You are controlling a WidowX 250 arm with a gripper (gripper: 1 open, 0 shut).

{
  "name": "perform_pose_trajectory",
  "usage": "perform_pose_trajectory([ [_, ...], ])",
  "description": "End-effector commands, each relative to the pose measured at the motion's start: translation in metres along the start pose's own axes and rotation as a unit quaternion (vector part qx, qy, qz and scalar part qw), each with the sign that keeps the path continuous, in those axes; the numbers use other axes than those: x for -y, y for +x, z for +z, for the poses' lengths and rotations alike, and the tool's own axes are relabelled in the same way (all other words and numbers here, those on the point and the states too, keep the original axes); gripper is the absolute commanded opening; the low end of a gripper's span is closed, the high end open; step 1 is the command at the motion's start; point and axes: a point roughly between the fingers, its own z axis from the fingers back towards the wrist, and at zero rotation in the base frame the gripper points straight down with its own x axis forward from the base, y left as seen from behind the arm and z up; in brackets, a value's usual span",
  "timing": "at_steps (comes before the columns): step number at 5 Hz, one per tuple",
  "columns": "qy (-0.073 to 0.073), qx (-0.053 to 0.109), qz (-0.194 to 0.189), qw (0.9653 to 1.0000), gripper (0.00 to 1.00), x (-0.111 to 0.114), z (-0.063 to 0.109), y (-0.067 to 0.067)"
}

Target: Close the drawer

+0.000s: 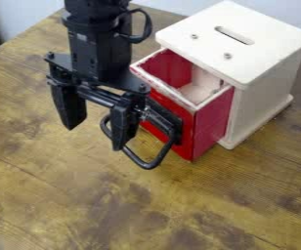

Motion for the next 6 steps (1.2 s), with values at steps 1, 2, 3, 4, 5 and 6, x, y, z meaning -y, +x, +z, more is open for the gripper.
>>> perform_pose_trajectory([
  [1, 0.003, 0.081, -0.019, 0.9965, 1.0, 0.009, -0.007, 0.001],
  [2, 0.003, 0.125, -0.062, 0.9902, 1.0, 0.019, -0.037, 0.011],
  [3, -0.001, 0.102, -0.048, 0.9937, 1.0, 0.018, -0.055, 0.028],
  [4, 0.003, 0.109, -0.033, 0.9935, 1.0, 0.013, -0.061, 0.044],
  [5, 0.005, 0.118, -0.017, 0.9929, 1.0, 0.008, -0.066, 0.058],
  [6, 0.005, 0.135, -0.02, 0.9907, 1.0, -0.003, -0.062, 0.074],
])
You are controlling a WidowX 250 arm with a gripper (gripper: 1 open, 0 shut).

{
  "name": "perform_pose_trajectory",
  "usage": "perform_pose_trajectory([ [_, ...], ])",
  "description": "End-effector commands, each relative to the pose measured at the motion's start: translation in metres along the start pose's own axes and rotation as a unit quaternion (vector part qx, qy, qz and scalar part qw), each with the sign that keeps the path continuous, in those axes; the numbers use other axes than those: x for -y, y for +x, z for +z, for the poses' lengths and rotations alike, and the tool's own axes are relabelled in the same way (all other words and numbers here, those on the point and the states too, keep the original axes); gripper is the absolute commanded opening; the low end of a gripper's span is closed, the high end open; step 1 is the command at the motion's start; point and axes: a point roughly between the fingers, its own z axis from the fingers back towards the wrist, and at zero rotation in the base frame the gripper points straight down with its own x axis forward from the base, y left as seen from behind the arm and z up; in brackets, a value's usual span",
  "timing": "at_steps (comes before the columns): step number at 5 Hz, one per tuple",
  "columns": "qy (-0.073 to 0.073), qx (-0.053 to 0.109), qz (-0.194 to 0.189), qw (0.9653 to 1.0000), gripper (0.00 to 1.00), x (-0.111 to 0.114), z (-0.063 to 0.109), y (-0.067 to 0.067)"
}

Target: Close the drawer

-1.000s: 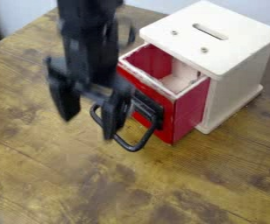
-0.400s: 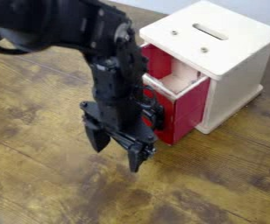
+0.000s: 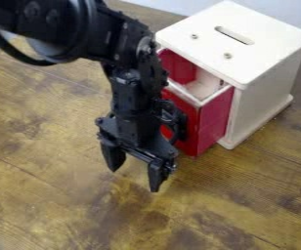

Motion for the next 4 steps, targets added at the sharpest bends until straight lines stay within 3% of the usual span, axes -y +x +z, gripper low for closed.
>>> perform_pose_trajectory([
  [1, 0.011, 0.075, -0.001, 0.9971, 1.0, -0.03, 0.027, 0.044],
  [2, 0.014, 0.078, -0.001, 0.9969, 1.0, -0.032, 0.031, 0.056],
  [4, 0.016, 0.07, -0.001, 0.9974, 1.0, -0.042, 0.031, 0.059],
])
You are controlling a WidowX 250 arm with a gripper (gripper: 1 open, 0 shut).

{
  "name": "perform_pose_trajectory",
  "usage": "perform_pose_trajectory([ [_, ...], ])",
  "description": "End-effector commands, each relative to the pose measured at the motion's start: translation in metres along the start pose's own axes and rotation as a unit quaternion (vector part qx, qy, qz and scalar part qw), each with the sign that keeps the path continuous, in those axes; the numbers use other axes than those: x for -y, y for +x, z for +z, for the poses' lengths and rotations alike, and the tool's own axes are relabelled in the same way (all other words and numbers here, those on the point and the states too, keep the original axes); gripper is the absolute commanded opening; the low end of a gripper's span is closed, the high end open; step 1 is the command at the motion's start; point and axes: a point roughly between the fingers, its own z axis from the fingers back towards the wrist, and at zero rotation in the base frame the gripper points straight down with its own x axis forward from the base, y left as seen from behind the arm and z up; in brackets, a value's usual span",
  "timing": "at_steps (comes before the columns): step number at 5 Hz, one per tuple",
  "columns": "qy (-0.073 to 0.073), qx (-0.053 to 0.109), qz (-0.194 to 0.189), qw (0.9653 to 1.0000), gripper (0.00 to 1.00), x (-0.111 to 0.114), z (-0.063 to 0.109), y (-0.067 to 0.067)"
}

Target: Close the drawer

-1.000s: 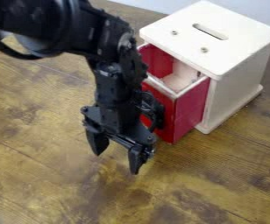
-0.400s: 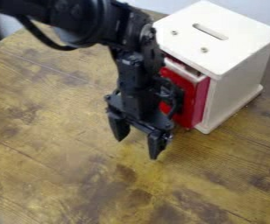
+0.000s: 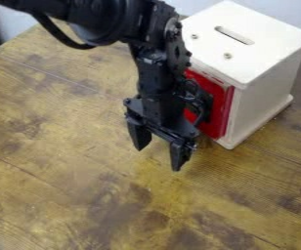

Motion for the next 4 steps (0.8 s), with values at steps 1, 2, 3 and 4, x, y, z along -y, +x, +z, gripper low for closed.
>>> perform_pose_trajectory([
  [1, 0.021, 0.052, 0.043, 0.9975, 1.0, -0.047, 0.027, 0.018],
  [2, 0.019, 0.049, 0.043, 0.9977, 1.0, -0.051, 0.025, 0.016],
  [3, 0.018, 0.045, 0.056, 0.9972, 1.0, -0.054, 0.023, 0.01],
  [4, 0.012, 0.021, 0.068, 0.9974, 1.0, -0.045, 0.016, -0.002],
])
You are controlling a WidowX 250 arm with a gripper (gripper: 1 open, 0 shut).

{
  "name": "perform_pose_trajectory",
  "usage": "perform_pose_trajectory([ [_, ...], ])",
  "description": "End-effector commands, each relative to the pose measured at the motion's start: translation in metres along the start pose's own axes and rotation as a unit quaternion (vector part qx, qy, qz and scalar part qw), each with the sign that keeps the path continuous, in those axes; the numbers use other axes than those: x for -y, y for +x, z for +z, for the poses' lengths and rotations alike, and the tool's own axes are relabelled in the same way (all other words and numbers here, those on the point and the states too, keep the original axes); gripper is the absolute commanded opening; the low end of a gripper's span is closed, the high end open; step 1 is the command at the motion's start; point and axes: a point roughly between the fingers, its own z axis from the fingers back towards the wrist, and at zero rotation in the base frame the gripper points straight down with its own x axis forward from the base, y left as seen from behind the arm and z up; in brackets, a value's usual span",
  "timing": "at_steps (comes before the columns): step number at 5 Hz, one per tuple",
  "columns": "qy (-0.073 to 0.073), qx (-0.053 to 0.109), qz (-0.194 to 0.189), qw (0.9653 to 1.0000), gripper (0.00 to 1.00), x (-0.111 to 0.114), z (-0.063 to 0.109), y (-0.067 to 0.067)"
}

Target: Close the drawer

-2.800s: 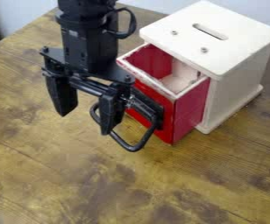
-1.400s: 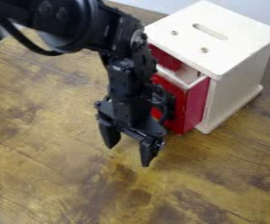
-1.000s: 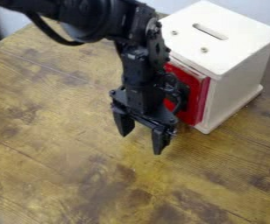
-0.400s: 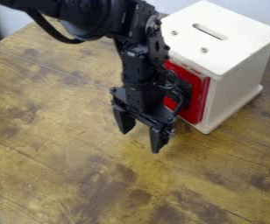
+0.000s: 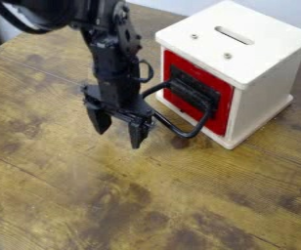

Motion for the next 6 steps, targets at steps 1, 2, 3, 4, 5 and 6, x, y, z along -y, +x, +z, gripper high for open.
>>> perform_pose_trajectory([
  [1, 0.003, 0.028, 0.006, 0.9996, 1.0, 0.007, 0.019, 0.006],
  [2, 0.006, 0.031, 0.017, 0.9994, 1.0, 0.01, 0.02, 0.007],
  [3, 0.007, 0.034, 0.029, 0.999, 1.0, 0.012, 0.023, 0.007],
  [4, 0.009, 0.036, 0.045, 0.9983, 0.0, 0.023, 0.025, 0.008],
  [5, 0.008, 0.038, 0.058, 0.9976, 1.0, 0.035, 0.027, 0.007],
  [6, 0.0, 0.041, 0.023, 0.9989, 0.0, 0.06, 0.029, 0.008],
])
